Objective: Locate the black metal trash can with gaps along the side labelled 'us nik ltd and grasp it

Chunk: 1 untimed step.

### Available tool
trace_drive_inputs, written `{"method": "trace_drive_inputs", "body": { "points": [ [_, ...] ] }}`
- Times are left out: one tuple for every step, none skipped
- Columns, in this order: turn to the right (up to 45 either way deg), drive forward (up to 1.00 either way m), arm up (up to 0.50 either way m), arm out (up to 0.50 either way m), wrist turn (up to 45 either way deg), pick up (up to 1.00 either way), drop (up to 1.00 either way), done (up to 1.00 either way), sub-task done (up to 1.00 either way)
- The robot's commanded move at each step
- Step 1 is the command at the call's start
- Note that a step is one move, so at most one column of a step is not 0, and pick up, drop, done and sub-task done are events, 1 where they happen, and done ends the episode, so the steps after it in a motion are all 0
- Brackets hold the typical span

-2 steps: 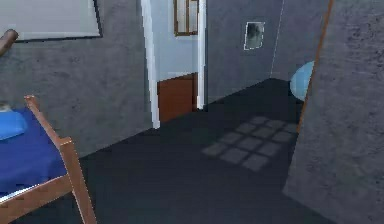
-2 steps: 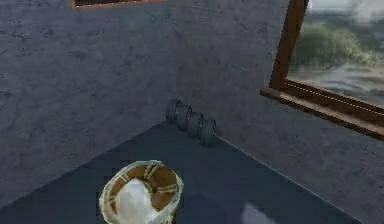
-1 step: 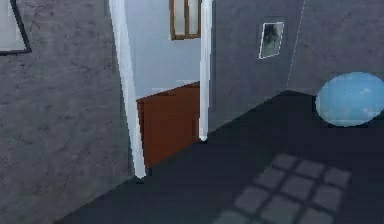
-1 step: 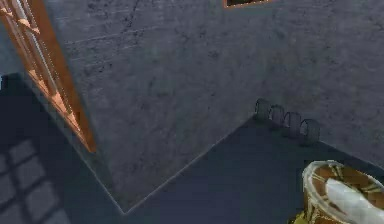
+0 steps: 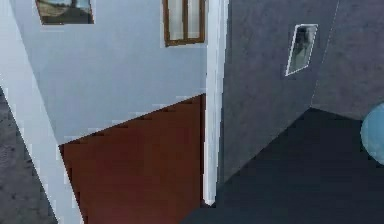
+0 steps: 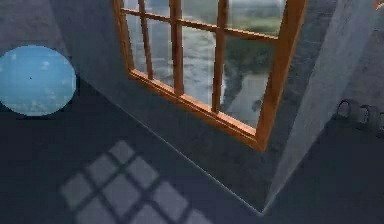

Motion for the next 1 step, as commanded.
{"method": "trace_drive_inputs", "body": {
  "points": [
    [0.0,1.00,0.00,0.00,0.0,0.00,0.00,0.00,0.00]
  ]
}}
